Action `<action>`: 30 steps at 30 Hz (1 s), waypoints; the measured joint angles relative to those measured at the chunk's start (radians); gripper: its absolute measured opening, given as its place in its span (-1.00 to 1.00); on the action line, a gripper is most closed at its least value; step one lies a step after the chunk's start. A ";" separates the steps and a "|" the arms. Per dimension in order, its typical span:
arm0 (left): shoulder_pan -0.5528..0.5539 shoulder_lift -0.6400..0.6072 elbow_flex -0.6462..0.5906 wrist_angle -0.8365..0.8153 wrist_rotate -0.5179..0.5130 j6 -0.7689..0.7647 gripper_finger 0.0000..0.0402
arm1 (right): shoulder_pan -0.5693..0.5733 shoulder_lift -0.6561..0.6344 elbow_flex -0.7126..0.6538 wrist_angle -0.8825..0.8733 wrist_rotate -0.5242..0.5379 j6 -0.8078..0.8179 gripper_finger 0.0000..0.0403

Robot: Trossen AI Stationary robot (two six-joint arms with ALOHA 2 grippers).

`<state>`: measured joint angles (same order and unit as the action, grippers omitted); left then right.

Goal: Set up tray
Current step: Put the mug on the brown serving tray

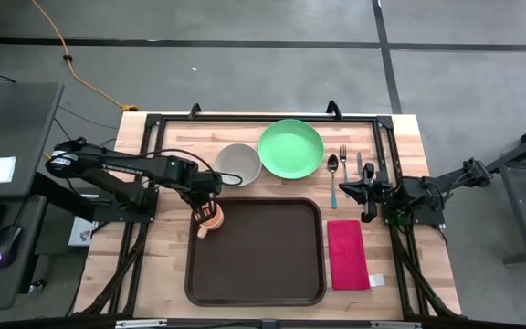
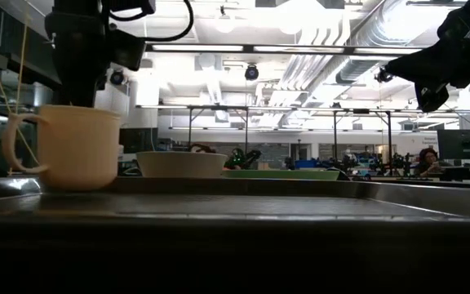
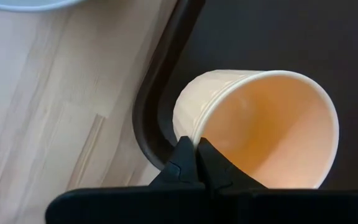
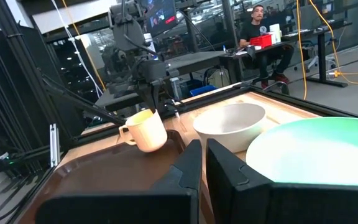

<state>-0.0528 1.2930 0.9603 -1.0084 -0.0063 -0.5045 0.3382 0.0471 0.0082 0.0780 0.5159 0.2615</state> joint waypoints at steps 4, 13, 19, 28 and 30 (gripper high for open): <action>0.000 0.000 -0.012 -0.010 0.000 0.001 -0.94 | 0.000 0.000 0.000 0.000 0.000 0.000 -1.00; 0.000 0.000 -0.039 0.016 -0.003 0.000 -0.94 | 0.000 0.000 0.000 0.000 -0.003 0.002 -1.00; 0.000 0.000 -0.039 0.018 -0.034 0.002 -0.94 | 0.000 0.000 0.000 0.001 -0.003 0.003 -1.00; 0.000 0.000 -0.039 0.011 -0.053 0.003 -0.90 | 0.000 0.000 0.000 0.001 -0.005 0.003 -1.00; 0.000 0.000 -0.039 0.011 -0.051 0.003 -0.89 | 0.000 0.000 0.000 0.001 -0.005 0.003 -1.00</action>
<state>-0.0525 1.2930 0.9214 -0.9974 -0.0575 -0.5014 0.3383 0.0470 0.0082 0.0789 0.5110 0.2644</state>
